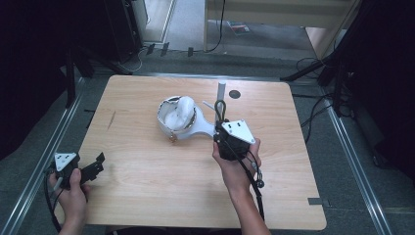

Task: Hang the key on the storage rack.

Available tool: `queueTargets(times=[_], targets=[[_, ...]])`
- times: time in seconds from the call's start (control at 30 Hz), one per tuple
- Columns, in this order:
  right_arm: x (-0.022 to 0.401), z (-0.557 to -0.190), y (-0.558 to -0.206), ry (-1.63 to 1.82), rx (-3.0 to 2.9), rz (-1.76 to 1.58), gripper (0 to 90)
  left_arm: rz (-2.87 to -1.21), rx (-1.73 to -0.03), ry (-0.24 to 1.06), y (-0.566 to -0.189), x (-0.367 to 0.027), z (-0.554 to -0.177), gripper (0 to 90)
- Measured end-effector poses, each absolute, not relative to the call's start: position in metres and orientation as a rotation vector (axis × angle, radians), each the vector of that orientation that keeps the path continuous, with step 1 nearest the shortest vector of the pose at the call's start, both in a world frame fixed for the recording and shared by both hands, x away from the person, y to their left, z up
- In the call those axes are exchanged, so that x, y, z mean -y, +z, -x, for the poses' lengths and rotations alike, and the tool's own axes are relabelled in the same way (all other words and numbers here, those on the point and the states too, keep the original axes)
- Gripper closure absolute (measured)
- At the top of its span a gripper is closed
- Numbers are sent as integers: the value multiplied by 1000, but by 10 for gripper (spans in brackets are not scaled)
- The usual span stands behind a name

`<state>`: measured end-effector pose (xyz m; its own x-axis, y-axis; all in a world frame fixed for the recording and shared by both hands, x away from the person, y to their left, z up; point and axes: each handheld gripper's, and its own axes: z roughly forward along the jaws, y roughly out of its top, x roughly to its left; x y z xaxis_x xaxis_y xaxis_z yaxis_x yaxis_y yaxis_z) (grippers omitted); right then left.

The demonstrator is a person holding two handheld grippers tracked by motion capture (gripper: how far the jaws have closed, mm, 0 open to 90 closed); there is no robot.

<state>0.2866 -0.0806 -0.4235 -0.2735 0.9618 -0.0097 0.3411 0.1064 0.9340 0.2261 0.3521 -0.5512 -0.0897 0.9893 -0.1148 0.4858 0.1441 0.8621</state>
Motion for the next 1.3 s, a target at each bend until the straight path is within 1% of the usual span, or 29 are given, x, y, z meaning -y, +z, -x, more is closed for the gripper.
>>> queueTargets(times=[0.43, 1.0, 1.3], targets=[[75, -300, -429, 1140, -1736, -1291, 718, -1441, -1683, 868, -551, -352, -227, 139], [73, -317, -446, 1065, -1748, -1328, 714, -1435, -1679, 863, -551, -352, -226, 139], [75, -322, -447, 1076, -1760, -1329, 686, -1437, -1679, 865, -551, -352, -226, 139]])
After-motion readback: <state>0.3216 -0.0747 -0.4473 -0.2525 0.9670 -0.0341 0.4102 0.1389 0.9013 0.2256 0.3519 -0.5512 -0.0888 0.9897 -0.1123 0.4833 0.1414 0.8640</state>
